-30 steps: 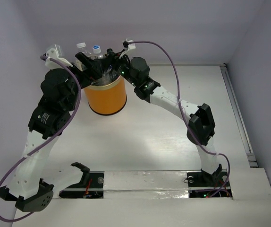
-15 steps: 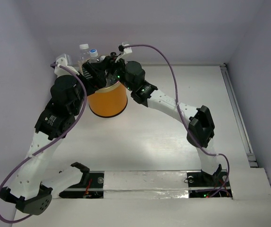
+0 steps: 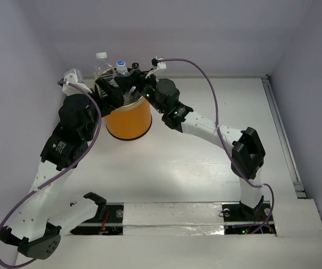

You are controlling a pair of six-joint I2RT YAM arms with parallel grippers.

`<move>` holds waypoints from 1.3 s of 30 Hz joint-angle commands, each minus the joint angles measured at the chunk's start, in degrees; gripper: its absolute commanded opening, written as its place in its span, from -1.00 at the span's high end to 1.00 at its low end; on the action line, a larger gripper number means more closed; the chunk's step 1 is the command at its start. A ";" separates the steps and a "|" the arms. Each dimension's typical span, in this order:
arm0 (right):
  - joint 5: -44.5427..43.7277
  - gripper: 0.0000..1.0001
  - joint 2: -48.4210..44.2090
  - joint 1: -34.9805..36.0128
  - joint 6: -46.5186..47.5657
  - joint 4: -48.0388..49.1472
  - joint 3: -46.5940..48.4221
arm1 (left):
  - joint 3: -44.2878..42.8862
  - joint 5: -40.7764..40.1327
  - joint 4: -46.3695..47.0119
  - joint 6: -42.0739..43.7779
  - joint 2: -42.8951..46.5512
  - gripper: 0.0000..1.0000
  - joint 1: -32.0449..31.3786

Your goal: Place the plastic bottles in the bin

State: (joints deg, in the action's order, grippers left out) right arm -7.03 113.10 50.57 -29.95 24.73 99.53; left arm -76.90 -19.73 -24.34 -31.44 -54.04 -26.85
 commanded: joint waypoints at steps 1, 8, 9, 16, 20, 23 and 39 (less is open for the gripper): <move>0.79 0.20 6.17 1.64 -0.54 -25.35 -8.12 | 2.72 -0.84 2.19 -0.64 1.57 -0.98 0.40; 3.16 0.18 8.62 1.64 0.68 -28.76 -5.67 | 6.94 -1.20 3.07 -0.99 2.98 -0.98 0.40; 3.16 0.13 8.54 1.64 0.95 -29.82 -5.14 | 6.77 -1.02 3.24 -0.99 2.89 -0.98 0.40; 4.65 -0.70 6.61 1.64 2.80 -34.83 4.34 | 2.82 -0.14 2.98 -0.29 2.19 -0.98 0.40; 5.27 -0.87 4.24 1.64 2.62 -35.54 6.55 | 1.85 -0.14 2.81 -0.02 2.27 -0.98 0.40; 5.44 -0.99 2.05 1.64 2.80 -35.72 7.08 | 1.49 -0.40 2.37 -0.02 2.71 -0.98 0.40; 9.66 -0.99 -11.84 1.64 5.69 -33.26 1.12 | -6.85 -1.72 1.13 1.73 1.57 -0.98 0.40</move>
State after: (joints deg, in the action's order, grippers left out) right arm 0.43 106.17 51.83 -25.74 -7.66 102.28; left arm -80.58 -20.27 -24.51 -31.29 -52.01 -26.85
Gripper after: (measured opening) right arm 0.995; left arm 0.989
